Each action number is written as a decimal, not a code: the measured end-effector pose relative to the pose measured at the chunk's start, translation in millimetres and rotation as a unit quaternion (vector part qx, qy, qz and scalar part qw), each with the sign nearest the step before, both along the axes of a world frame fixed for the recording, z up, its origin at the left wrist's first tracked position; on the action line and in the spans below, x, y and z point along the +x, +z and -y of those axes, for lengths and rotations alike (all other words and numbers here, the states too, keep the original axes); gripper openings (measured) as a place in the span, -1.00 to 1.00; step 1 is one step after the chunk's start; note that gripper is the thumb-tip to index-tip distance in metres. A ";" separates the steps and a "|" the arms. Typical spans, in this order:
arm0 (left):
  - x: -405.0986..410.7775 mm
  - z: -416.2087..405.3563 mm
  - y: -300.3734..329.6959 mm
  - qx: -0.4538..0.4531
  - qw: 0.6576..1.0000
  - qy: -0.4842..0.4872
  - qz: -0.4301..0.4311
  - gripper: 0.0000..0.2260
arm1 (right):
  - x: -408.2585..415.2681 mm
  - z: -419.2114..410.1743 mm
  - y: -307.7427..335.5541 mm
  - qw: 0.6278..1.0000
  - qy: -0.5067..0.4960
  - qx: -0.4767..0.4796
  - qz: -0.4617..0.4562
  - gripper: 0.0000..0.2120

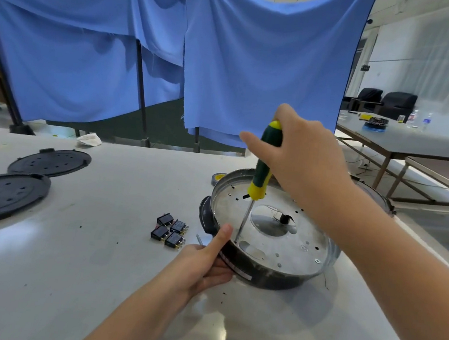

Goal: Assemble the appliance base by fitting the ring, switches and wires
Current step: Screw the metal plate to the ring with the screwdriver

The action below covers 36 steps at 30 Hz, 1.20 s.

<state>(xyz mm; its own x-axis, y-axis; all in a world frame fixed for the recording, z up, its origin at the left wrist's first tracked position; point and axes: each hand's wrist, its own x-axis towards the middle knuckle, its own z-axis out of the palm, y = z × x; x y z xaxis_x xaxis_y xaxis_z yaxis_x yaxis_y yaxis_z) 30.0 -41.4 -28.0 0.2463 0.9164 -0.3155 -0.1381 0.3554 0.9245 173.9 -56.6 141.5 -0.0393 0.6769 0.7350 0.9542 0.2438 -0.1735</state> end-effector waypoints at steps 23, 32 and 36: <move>-26.8 -14.0 14.8 0.041 0.999 0.016 0.028 -0.68 | 96.3 5.1 -40.0 0.710 0.186 -0.088 -0.674 -0.79; -39.7 -15.2 15.6 0.088 0.996 0.001 -0.026 -0.45 | 133.8 -2.7 -25.6 0.681 0.204 -0.116 -0.693 -0.77; -38.9 -12.3 17.7 0.084 0.996 -0.015 -0.038 -0.42 | 139.9 2.1 -27.6 0.797 0.098 -0.244 -0.543 -0.67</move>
<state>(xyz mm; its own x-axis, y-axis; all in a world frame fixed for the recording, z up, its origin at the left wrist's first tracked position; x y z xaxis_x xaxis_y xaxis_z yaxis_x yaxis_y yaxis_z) -9.0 -29.1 -10.3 0.2565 0.9503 -0.1762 -0.0577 0.1970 0.9787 313.9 -58.8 113.9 0.3000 0.9522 0.0576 0.1272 0.0200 -0.9917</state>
